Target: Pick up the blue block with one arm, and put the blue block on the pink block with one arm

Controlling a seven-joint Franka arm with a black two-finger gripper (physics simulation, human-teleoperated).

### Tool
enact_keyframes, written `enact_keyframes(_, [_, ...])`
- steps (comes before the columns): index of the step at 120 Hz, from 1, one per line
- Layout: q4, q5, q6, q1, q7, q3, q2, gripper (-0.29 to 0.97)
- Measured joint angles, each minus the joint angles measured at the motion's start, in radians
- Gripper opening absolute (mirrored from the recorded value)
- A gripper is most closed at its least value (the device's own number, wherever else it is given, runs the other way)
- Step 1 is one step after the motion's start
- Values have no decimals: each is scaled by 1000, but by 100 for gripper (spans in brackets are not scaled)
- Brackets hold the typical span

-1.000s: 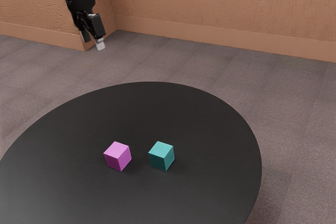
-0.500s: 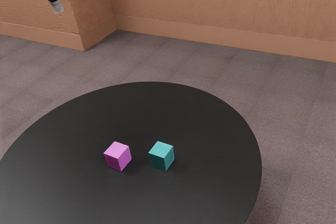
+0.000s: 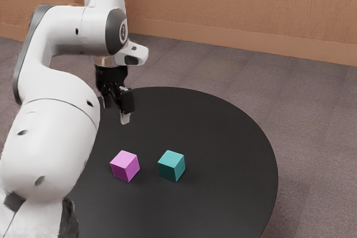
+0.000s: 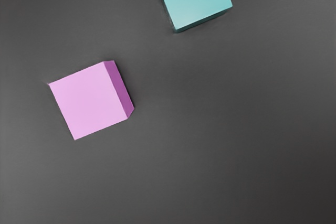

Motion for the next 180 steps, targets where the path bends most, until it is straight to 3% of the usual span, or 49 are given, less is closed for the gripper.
enact_keyframes(10, [12,-17,28,65,40,-82,1,68])
enact_keyframes(17, [107,-11,42,105,65,-187,-22,68])
enact_keyframes(24, [148,-36,53,135,99,-232,-66,68])
enact_keyframes(32, [73,-135,63,140,192,-218,-115,68])
enact_keyframes(54, [-44,-225,112,51,455,-191,-135,68])
enact_keyframes(59, [-104,-272,134,44,528,-195,-150,68])
enact_keyframes(78, [-168,-442,238,47,781,-266,-265,68])
enact_keyframes(107, [-205,-603,310,69,1118,-323,-302,68])
enact_keyframes(135, [-200,-641,331,80,1343,-357,-318,68])
enact_keyframes(180, [-142,-633,332,137,1417,-342,-324,68])
